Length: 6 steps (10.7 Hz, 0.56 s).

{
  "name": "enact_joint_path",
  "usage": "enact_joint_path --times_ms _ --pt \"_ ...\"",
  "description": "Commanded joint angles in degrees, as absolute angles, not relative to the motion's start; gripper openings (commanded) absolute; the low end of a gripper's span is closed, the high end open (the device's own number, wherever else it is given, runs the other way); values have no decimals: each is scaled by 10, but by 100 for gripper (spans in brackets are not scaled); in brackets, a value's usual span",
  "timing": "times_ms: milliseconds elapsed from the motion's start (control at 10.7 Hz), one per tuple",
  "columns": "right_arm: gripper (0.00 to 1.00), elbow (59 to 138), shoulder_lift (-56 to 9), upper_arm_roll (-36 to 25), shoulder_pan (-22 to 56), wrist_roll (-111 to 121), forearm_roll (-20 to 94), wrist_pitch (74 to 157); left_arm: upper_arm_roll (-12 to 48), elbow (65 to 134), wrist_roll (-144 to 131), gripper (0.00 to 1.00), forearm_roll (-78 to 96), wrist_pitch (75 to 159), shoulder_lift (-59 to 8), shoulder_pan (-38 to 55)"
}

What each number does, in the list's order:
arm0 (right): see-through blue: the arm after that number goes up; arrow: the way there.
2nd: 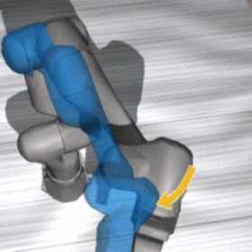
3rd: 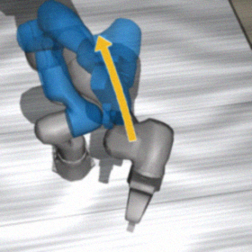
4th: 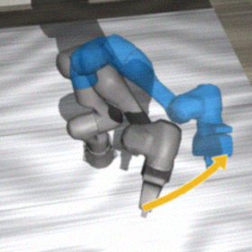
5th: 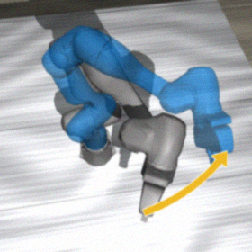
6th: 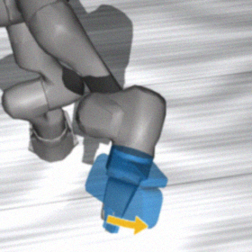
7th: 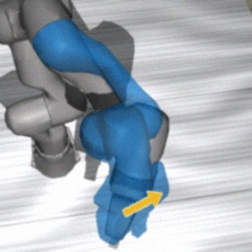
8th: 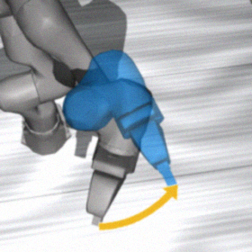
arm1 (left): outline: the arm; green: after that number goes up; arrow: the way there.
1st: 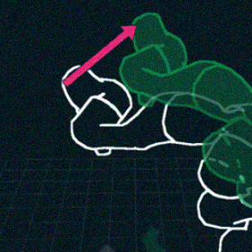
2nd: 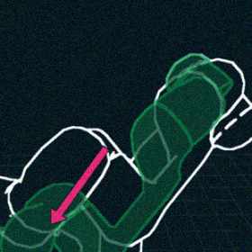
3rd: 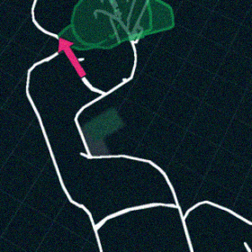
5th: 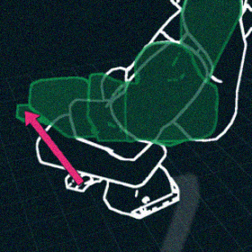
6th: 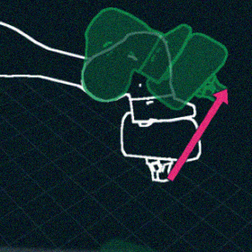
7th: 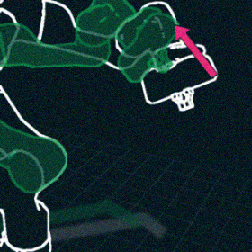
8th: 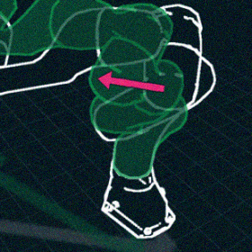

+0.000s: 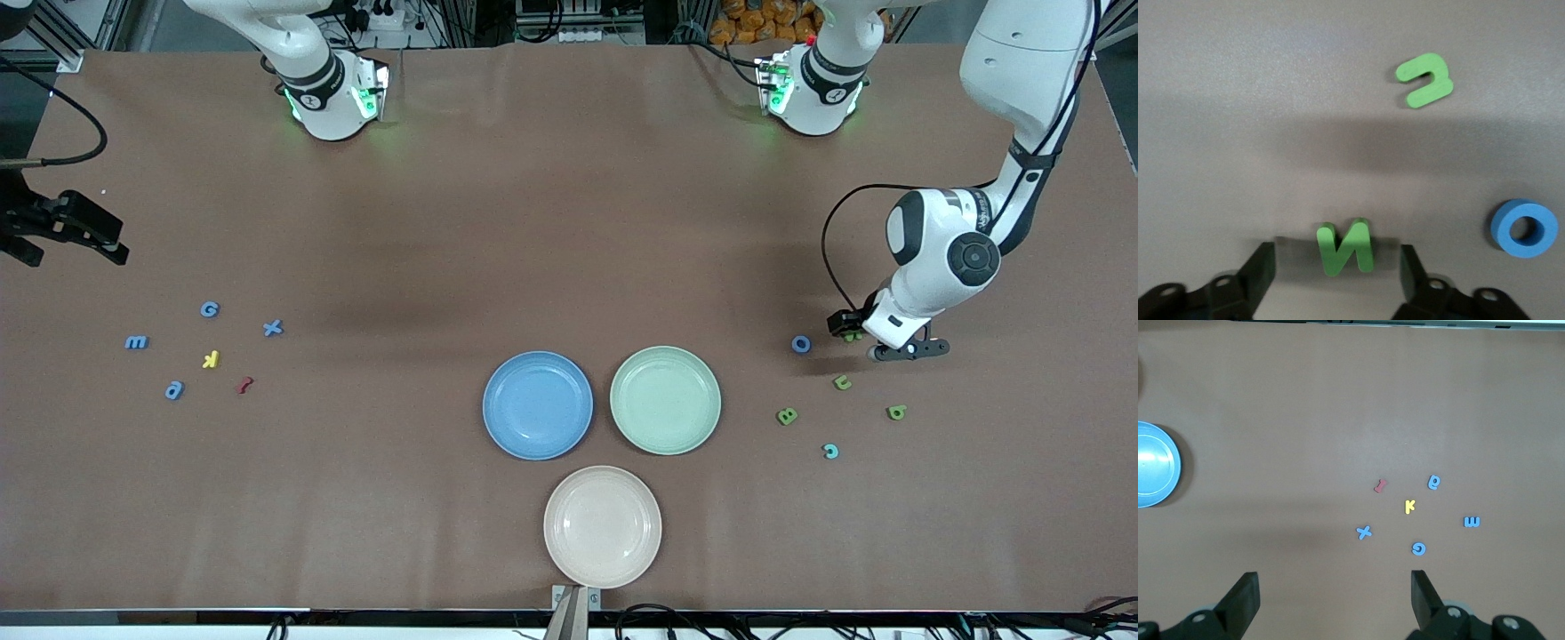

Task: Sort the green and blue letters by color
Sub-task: 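Grasp the green N with the left gripper and carry it toward the green plate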

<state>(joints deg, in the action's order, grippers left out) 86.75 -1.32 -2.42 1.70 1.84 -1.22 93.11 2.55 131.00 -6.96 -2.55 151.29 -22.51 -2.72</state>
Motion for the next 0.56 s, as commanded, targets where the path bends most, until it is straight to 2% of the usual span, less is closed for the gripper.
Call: enact_joint_path --times_ms 0,94,375,468 --pt "100 879 -4 -22 17 19 -13 935 26 1317 -76 61 -18 1537 -235 -30" --pt "100 879 -4 -23 17 21 -13 933 26 1317 -76 54 -18 1552 -242 -30" --pt "100 879 -5 -23 18 23 -13 936 26 1314 -71 16 -18 1552 -243 -30" --pt "100 879 -7 -22 21 20 -13 937 26 1313 -70 9 -19 1550 -242 -29"
